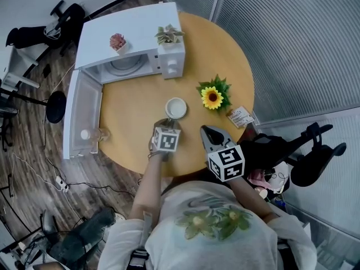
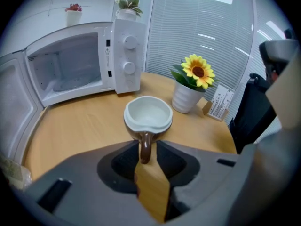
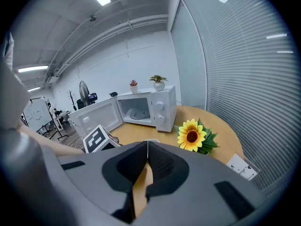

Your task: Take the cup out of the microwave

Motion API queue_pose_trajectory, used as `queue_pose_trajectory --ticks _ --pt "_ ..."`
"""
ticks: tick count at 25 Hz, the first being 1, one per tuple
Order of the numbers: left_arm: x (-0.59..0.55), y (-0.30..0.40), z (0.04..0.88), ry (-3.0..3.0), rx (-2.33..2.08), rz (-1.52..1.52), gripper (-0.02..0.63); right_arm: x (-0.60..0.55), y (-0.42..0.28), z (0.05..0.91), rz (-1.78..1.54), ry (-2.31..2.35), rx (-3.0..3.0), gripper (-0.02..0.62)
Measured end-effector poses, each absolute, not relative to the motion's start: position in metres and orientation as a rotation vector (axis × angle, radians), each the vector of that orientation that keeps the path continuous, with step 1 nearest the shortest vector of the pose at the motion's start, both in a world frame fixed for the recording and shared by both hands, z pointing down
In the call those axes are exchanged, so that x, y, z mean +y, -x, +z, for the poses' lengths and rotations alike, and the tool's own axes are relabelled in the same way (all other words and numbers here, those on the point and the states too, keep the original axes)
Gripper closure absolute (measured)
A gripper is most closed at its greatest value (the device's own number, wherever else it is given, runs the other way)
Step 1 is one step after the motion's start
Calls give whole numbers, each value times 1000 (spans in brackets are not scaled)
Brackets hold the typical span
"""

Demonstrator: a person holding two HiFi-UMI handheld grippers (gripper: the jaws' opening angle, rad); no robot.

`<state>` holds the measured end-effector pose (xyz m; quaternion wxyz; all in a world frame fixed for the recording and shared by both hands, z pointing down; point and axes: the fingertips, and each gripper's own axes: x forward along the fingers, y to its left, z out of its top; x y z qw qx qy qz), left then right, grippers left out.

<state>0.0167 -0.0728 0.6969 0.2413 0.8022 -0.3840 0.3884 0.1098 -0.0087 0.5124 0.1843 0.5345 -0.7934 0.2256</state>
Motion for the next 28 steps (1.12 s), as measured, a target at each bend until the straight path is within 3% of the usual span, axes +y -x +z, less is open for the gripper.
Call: queue_pose_trajectory --ticks 28 --pt "-39 -12 532 -2478 -1110 729 528 -5 -77 461 466 -1556 -2381 578"
